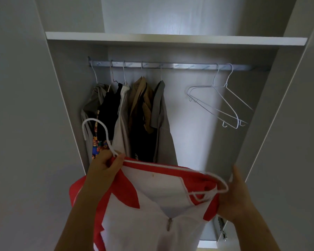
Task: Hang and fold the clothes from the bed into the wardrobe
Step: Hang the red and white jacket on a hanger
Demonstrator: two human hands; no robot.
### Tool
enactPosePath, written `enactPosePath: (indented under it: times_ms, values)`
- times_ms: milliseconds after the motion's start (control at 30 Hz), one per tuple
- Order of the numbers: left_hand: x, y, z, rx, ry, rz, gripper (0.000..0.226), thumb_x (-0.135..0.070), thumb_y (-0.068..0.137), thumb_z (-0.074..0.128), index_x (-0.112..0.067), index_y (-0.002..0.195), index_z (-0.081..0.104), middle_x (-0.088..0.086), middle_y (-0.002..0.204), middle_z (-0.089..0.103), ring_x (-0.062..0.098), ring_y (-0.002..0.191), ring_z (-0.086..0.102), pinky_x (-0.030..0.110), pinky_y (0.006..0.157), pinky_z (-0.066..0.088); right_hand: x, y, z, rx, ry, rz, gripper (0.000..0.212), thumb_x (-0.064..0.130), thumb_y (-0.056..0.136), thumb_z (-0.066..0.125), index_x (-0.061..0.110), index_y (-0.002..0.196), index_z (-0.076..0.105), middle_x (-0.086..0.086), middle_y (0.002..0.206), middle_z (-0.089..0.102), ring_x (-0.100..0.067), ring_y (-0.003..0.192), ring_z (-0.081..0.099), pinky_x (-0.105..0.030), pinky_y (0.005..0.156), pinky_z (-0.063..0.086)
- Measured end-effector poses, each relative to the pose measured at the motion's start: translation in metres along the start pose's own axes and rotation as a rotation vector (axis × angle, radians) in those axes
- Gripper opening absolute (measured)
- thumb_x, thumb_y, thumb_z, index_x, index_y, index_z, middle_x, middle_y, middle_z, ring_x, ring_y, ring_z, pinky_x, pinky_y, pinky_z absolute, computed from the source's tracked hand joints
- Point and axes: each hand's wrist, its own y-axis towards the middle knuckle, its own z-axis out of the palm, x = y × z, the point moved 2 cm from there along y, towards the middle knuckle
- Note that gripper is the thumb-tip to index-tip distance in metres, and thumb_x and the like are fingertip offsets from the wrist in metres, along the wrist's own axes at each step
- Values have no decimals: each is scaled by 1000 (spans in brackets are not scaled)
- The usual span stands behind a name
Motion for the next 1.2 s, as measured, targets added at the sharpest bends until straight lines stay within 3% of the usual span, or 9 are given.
enactPosePath:
  times_ms: [133,300,433,567,667,800,967,1067,1200]
  values:
    - [6,2,-3,19,123,53,18,-5,87,59,11,78,57,19,69,48,16,57,43,9,53,37,2,-3,6,-5,-195,16,54,60,54,65,11,75,59,-14,68,64,-30,65,63,-40,65,51]
    - [2,0,0,16,148,114,11,-9,88,58,-11,77,60,0,69,51,9,62,48,7,55,38,1,0,16,-194,-746,-184,38,33,73,74,11,99,57,-16,84,66,-30,77,62,-43,79,52]
    - [3,-2,2,20,106,93,17,-11,90,57,-24,78,56,-3,73,55,9,65,51,10,55,37,1,0,21,-375,-972,-429,38,38,79,71,15,100,48,1,78,54,-15,65,53,-24,55,38]
    - [0,-3,7,-9,199,95,6,-17,90,56,-14,93,60,1,87,58,16,79,54,22,65,39,-2,-11,30,-647,-1206,-650,44,52,81,60,23,109,42,-1,77,55,-27,72,54,-28,64,37]
    - [-8,-2,10,-38,260,174,9,-19,90,57,-12,93,61,2,86,59,16,78,54,26,70,41,1,-13,30,-700,-1192,-737,50,51,83,58,17,118,45,-10,86,64,-34,83,62,-31,67,36]
    - [-7,-5,5,26,51,128,11,-16,89,58,-24,82,59,-6,81,60,-1,71,56,7,59,42,8,-7,20,-559,-1093,-752,39,42,82,64,14,108,53,1,74,55,-22,67,53,-28,63,38]
    - [2,-8,6,41,-59,30,15,-15,90,57,-27,81,59,-6,82,61,-8,68,57,3,55,42,12,1,4,-242,-679,-216,27,33,82,67,8,92,64,-16,89,70,-34,83,65,-44,80,54]
    - [3,-10,10,36,-62,22,12,-17,90,56,-26,83,58,-7,87,60,-7,73,57,3,58,42,8,-1,-2,-214,-591,-78,26,31,80,69,8,90,67,-20,88,71,-39,87,65,-50,86,52]
    - [-4,-16,20,-17,-10,33,9,-16,91,55,-25,89,56,-12,89,56,0,78,55,7,61,41,13,1,-1,-540,-829,-435,22,27,83,69,7,84,60,-16,89,66,-31,83,59,-43,83,49]
